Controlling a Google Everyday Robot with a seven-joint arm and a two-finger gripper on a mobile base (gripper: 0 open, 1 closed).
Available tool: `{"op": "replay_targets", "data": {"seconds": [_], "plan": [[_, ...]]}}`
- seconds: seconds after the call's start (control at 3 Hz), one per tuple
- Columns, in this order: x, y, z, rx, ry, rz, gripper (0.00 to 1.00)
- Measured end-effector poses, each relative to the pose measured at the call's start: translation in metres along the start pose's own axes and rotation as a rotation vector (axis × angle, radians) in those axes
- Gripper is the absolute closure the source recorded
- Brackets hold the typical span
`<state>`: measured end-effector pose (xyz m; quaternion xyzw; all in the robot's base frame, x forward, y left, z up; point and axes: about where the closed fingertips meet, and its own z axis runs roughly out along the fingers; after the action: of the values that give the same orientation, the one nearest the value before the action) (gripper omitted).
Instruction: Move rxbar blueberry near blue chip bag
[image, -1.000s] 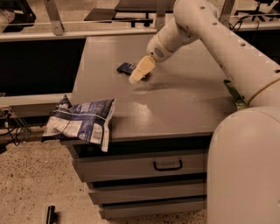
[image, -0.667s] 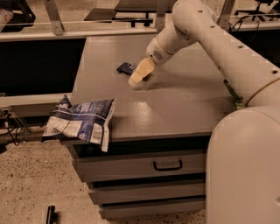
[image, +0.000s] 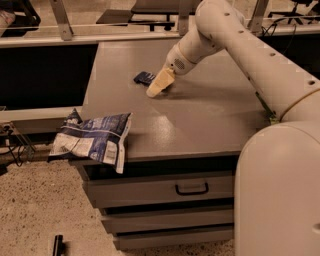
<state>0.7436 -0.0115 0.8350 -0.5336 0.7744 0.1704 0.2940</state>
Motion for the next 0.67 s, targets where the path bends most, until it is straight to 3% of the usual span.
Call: {"op": "replay_targets", "data": {"seconds": [0.33, 0.67], "plan": [[0.0002, 0.0014, 0.0046, -0.007, 0.002, 0.0, 0.54], [-0.0014, 0.0014, 0.0033, -0.008, 0.003, 0.0, 0.77]]}}
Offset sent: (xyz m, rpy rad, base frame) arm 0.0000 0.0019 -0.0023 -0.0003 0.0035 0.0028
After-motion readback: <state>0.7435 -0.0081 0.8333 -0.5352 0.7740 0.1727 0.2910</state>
